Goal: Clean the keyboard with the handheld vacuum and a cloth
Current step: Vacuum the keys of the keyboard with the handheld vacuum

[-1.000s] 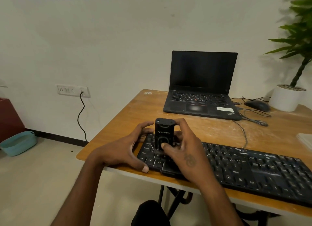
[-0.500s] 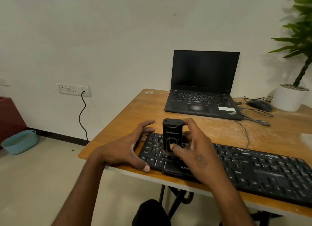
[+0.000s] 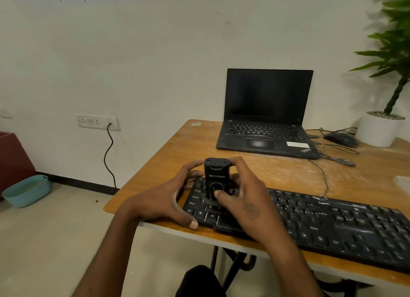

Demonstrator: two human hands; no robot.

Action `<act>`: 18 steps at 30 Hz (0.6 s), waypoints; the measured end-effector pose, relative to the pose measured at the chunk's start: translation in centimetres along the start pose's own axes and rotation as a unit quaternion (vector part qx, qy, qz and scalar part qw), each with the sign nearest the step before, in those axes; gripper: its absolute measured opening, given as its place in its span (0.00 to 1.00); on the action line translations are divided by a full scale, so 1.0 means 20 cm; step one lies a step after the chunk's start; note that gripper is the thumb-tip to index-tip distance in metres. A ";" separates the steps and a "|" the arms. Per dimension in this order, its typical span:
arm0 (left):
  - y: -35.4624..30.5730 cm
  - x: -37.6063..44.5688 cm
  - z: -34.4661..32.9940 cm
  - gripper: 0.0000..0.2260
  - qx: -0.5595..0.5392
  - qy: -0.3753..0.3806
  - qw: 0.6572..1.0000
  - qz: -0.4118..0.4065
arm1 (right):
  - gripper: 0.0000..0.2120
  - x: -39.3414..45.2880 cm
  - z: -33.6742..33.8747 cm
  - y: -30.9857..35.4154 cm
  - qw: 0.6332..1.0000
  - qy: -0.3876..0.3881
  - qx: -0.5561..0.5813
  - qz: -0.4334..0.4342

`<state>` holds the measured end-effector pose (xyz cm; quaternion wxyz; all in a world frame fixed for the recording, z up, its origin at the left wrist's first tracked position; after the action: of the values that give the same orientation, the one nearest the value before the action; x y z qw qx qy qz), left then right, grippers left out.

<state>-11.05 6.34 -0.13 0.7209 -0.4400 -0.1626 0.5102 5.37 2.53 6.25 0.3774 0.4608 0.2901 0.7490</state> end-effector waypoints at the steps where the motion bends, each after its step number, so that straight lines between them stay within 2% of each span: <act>1: 0.00 0.00 0.00 0.58 -0.005 0.002 1.000 -0.002 | 0.23 -0.02 0.05 -0.01 1.000 -0.004 -0.002 -0.005; 5: -0.01 0.00 0.00 0.58 -0.008 0.001 1.000 -0.008 | 0.23 -0.04 0.09 0.01 1.000 -0.012 -0.016 -0.001; 12: -0.01 0.00 0.01 0.53 0.023 -0.013 1.000 0.001 | 0.23 0.06 -0.16 0.07 0.998 0.019 -0.037 0.042; 18: -0.01 0.00 0.00 0.58 -0.005 -0.001 1.000 -0.006 | 0.23 -0.06 0.11 0.00 1.000 -0.002 0.017 -0.016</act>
<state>-10.92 6.27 0.02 0.7213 -0.4423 -0.1687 0.5055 7.64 1.75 6.53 0.3824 0.4642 0.3091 0.7367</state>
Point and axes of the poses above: each hand's wrist, its own x-axis towards the middle knuckle, its own z-axis out of the back of the hand, y = z × x, the point moved 10 cm from there along x, towards the middle knuckle, and after that the axes turned 12 degrees about z, right-handed, at the moved point
